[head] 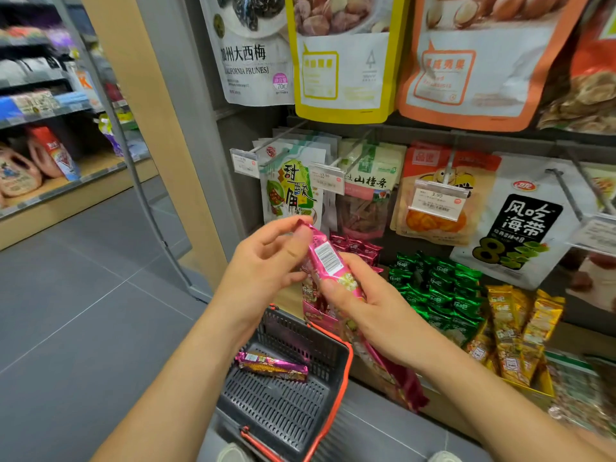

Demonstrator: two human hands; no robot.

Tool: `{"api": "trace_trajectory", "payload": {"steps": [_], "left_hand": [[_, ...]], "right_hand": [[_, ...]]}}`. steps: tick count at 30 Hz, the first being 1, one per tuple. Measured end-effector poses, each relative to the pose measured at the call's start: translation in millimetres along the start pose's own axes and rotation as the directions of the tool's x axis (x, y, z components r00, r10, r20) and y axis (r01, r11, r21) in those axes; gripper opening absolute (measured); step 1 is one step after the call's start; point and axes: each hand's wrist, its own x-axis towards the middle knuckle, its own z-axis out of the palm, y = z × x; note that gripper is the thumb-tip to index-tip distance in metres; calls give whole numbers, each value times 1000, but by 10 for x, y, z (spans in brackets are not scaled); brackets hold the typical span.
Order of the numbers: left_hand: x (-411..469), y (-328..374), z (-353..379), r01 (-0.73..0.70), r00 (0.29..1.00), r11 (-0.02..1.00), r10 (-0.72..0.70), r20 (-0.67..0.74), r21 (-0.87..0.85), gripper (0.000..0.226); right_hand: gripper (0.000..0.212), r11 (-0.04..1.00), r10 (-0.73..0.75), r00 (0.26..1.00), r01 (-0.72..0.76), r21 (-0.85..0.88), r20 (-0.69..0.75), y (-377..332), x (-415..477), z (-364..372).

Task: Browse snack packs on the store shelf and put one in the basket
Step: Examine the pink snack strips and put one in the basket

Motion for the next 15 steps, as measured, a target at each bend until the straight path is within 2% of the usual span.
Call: {"api": "trace_trajectory", "payload": {"steps": [1, 4, 7, 9, 12, 15], "left_hand": [[-5, -9, 29, -15, 999, 1000, 16, -35, 25, 34], [1, -36, 104, -51, 982, 999, 53, -180, 14, 9], [22, -56, 88, -59, 966, 997, 44, -255, -48, 16], [41, -37, 28, -64, 951, 987, 15, -309, -149, 21], [84, -18, -94, -105, 918, 954, -16, -397, -282, 24], [93, -15, -117, -123, 930, 920, -24, -367, -372, 13]], "right_hand": [[39, 1000, -4, 1000, 3, -23, -23, 14, 1, 3], [43, 999, -18, 1000, 17, -49, -12, 8, -1, 42], [48, 988, 70, 994, -81, 129, 86, -21, -3, 54], [48, 972, 127, 971, -162, 170, 201, -27, -35, 22], [28, 960, 167, 933, -227, 162, 317, -51, -85, 0], [10, 981, 121, 966, -152, 124, 230, -67, -82, 13]]}}
